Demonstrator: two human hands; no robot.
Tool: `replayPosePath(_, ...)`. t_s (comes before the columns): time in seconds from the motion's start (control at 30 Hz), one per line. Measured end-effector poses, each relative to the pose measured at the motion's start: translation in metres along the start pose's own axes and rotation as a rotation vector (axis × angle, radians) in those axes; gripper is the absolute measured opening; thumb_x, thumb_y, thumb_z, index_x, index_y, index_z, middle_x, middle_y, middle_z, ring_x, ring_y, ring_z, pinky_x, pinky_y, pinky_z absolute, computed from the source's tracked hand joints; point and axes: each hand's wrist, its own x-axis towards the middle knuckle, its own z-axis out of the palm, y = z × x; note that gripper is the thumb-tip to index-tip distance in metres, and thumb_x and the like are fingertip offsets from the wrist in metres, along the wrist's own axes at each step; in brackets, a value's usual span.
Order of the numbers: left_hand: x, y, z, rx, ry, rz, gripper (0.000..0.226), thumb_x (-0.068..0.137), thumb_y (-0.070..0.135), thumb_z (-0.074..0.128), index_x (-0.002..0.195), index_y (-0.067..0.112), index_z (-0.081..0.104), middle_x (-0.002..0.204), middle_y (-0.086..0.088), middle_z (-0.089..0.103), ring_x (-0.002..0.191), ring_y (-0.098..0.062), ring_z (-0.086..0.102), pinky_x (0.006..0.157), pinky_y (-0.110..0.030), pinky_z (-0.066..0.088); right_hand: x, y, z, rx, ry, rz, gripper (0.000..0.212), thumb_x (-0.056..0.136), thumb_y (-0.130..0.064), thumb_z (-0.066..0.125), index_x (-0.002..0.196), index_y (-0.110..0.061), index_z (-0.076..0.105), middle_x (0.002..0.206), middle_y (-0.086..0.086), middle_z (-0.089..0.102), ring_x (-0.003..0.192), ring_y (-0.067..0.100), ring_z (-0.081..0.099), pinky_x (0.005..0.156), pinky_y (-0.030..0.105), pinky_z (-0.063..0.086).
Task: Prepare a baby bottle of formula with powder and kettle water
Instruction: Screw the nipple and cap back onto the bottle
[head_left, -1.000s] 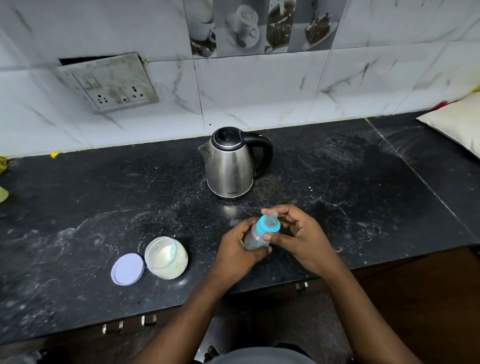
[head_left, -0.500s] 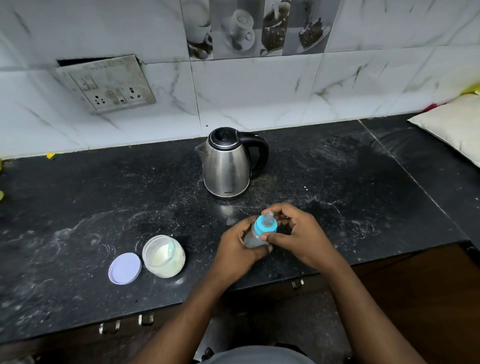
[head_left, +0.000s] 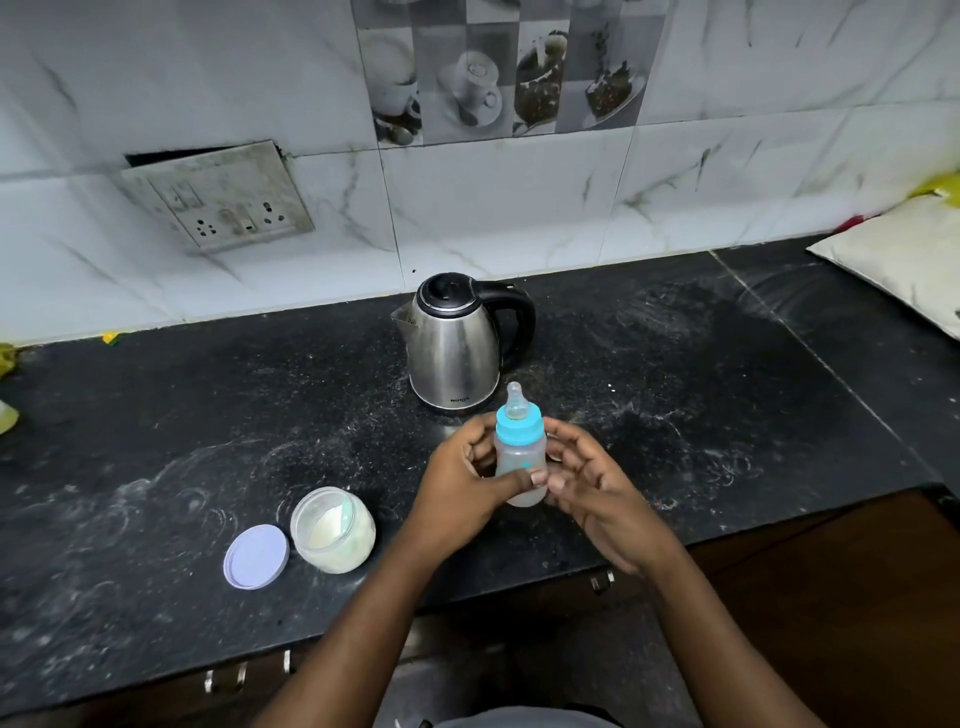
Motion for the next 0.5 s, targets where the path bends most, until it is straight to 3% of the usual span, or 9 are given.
replayPosePath(0.13, 0.000, 0.006, 0.001, -0.006, -0.004, 0.006, 0.064, 0.075, 0.003, 0.093, 0.131, 0.017, 0.065, 0.122, -0.001, 0.079, 0.118, -0.020, 0.074, 0.106, -0.043, 0.055, 0.004, 0.009, 0.013, 0.276, -0.029, 0.051, 0.083, 0.076, -0.024, 0.092, 0.145, -0.011, 0.047, 0.144, 0.018, 0.060, 0.131, 0.030, 0.061, 0.103, 0.043, 0.055)
replayPosePath(0.3, 0.000, 0.014, -0.006, -0.009, -0.075, -0.003, 0.065, 0.076, 0.010, 0.092, 0.135, 0.013, 0.064, 0.125, -0.003, 0.078, 0.121, -0.022, 0.072, 0.107, -0.045, 0.055, 0.006, 0.018, 0.022, 0.391, 0.024, 0.039, 0.080, 0.074, -0.016, 0.094, 0.142, -0.006, 0.052, 0.135, 0.025, 0.064, 0.123, 0.029, 0.064, 0.107, 0.045, 0.051)
replayPosePath(0.43, 0.003, 0.028, -0.009, -0.145, -0.020, 0.013, 0.064, 0.087, 0.016, 0.085, 0.144, 0.017, 0.056, 0.138, 0.001, 0.072, 0.132, -0.019, 0.065, 0.106, -0.033, 0.055, 0.007, 0.021, 0.023, 0.411, 0.029, 0.019, 0.076, 0.074, -0.016, 0.093, 0.140, -0.007, 0.055, 0.133, 0.024, 0.064, 0.123, 0.033, 0.064, 0.108, 0.060, 0.045)
replayPosePath(0.5, 0.005, 0.035, -0.009, -0.212, 0.042, 0.033, 0.057, 0.089, 0.013, 0.076, 0.143, 0.011, 0.058, 0.136, -0.004, 0.073, 0.130, -0.022, 0.066, 0.102, -0.032, 0.057, 0.007, 0.021, 0.024, 0.392, 0.025, 0.007, 0.067, 0.075, -0.013, 0.091, 0.134, -0.008, 0.060, 0.131, 0.022, 0.065, 0.121, 0.035, 0.065, 0.103, 0.063, 0.051)
